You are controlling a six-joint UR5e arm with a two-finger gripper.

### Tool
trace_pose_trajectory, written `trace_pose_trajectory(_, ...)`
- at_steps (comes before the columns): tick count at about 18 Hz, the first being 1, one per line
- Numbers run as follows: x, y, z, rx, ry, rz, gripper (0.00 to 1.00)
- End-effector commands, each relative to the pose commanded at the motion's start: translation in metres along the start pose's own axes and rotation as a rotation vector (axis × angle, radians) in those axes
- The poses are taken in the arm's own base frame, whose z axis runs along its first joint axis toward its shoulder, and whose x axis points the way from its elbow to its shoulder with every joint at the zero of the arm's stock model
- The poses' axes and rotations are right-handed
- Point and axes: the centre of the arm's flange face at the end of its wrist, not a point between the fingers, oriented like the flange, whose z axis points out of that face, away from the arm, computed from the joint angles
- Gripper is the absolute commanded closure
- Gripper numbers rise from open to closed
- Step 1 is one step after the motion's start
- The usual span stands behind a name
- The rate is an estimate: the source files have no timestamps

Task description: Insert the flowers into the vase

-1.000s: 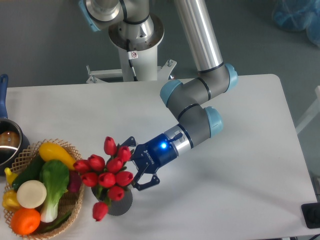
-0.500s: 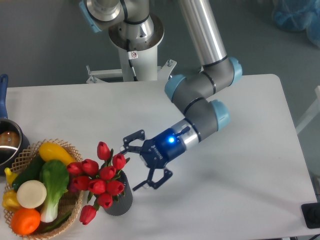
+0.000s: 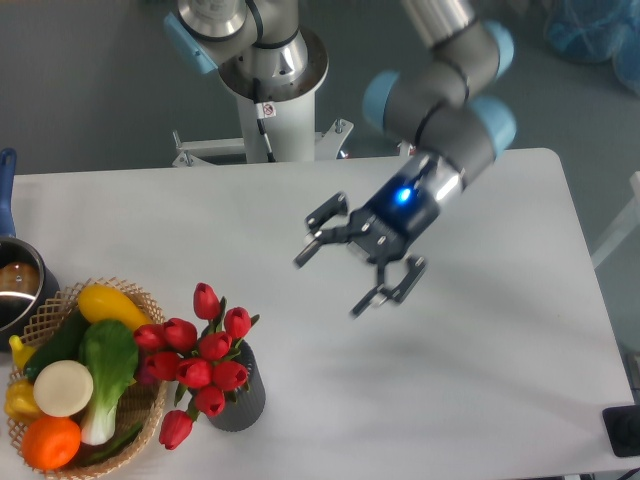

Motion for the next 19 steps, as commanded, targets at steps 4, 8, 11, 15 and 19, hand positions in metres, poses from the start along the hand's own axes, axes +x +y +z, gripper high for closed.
trace_pose_trajectory(4, -0.013, 0.012, -0.029, -0.27, -0.114, 0.019, 0.0)
trace_pose_trajectory(8, -0.036, 0.057, -0.051, -0.56, -0.192, -0.021, 0.0)
trace_pose_trajectory(11, -0.045, 0.096, -0.048, -0.742, -0.19, -0.061, 0.0)
trace_pose_trajectory(15, -0.046, 0.131, -0.036, -0.86, -0.155, -0.093, 0.0)
trace_pose_trajectory(19, -0.039, 0.144, -0.031, -0.921, -0.092, -0.126, 0.0)
